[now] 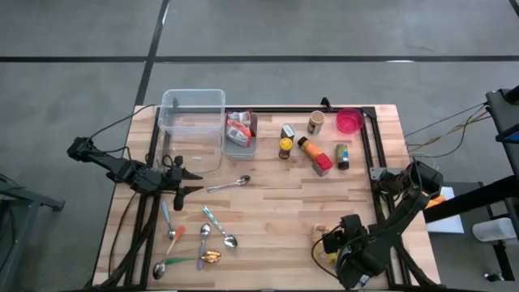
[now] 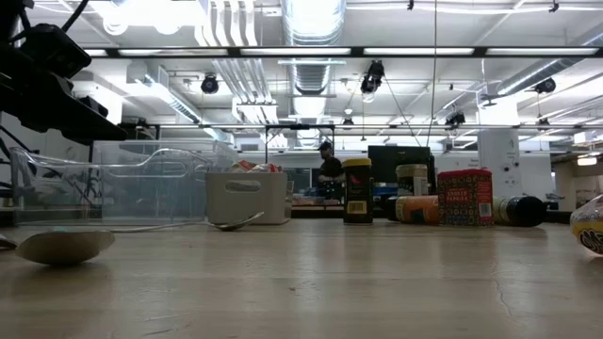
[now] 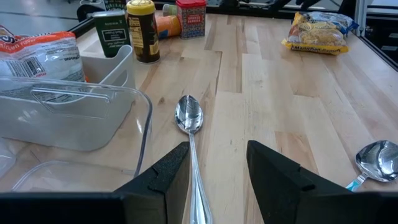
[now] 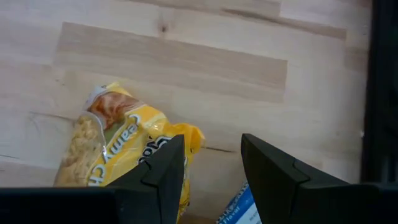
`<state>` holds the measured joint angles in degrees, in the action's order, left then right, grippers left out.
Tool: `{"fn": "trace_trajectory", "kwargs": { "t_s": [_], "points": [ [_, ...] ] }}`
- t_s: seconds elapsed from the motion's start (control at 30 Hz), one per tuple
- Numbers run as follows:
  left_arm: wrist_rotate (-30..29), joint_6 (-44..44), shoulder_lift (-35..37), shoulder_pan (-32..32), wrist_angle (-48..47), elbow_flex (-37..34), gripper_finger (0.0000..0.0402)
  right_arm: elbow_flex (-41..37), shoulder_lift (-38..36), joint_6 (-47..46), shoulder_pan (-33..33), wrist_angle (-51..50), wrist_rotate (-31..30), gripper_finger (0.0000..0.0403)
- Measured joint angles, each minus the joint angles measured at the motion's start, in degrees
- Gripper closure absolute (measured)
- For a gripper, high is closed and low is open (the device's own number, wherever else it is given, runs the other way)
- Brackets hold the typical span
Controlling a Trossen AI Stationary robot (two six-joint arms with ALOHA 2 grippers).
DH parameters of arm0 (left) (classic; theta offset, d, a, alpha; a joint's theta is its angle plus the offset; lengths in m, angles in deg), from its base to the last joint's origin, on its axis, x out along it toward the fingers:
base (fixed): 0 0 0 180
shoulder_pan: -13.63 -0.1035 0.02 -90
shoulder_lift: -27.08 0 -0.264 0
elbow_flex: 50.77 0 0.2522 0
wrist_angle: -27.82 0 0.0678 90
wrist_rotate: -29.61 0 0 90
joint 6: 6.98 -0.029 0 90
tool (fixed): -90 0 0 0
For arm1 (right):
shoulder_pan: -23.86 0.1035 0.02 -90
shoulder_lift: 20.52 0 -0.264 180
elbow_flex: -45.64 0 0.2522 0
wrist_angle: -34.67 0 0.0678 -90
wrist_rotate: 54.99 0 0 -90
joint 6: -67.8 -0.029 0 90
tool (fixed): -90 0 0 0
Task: Pick & Place Food Item
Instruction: Put the yellow noodle pack into the gray bin
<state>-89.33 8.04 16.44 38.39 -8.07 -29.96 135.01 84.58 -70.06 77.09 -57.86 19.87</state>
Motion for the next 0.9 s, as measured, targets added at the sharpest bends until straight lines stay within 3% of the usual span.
{"fn": "trace_trajectory", "kwargs": {
  "t_s": [0.2, 0.53, 0.9],
  "points": [
    [0.0, 0.0, 0.0, 0.0, 0.0, 0.0, 0.0238, -4.2, 0.0, 0.0, 0.0, 7.7, -2.3, 0.0245],
    [0.0, 0.0, 0.0, 0.0, 0.0, 0.0, 0.0238, -8.8, 0.0, 0.0, -0.2, 12.4, -4.4, 0.0245],
    [0.0, 0.0, 0.0, 0.0, 0.0, 0.0, 0.0238, -2.2, -0.7, 0.3, -2.1, 2.9, -9.7, 0.0245]
  ]
}}
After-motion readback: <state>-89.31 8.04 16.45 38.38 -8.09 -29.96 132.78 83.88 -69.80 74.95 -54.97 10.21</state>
